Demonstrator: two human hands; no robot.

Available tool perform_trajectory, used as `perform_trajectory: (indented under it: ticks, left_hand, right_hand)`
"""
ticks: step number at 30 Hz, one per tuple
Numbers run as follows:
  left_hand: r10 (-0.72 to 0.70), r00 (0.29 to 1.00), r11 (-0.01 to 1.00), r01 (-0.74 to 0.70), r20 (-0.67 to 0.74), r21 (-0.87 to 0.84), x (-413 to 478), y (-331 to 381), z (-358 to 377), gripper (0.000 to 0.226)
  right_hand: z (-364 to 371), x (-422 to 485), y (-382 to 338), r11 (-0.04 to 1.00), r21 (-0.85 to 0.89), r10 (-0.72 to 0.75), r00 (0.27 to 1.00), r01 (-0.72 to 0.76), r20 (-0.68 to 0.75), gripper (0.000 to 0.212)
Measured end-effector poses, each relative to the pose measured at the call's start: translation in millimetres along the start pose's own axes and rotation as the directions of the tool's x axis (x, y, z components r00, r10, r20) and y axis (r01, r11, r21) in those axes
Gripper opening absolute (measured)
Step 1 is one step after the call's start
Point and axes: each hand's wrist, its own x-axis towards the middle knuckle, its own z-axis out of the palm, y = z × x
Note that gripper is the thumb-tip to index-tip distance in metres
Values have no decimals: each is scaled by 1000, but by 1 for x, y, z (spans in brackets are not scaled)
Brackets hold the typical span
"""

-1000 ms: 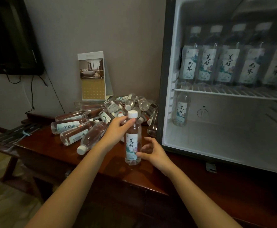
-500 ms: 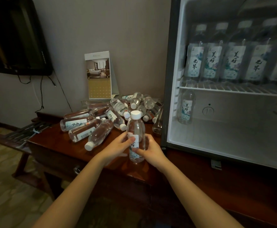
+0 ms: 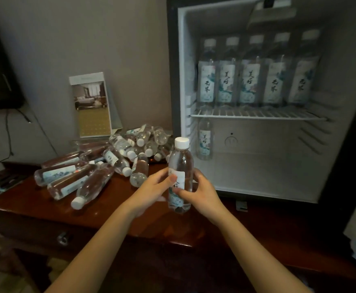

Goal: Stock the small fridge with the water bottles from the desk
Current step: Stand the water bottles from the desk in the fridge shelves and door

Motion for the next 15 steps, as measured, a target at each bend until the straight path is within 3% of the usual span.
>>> perform_trajectory:
  ticks: [11,15]
  left_hand:
    - [88,988,996,-84,125,-40,50,22,71,32]
    - [129,981,990,-118,143,-78,63,24,86,48]
  right_hand:
    - [-84,-3,11,995,-100,-24,985,7,-172,57]
    - [-100,5,17,991,-135,-24,979,-3,-202,55]
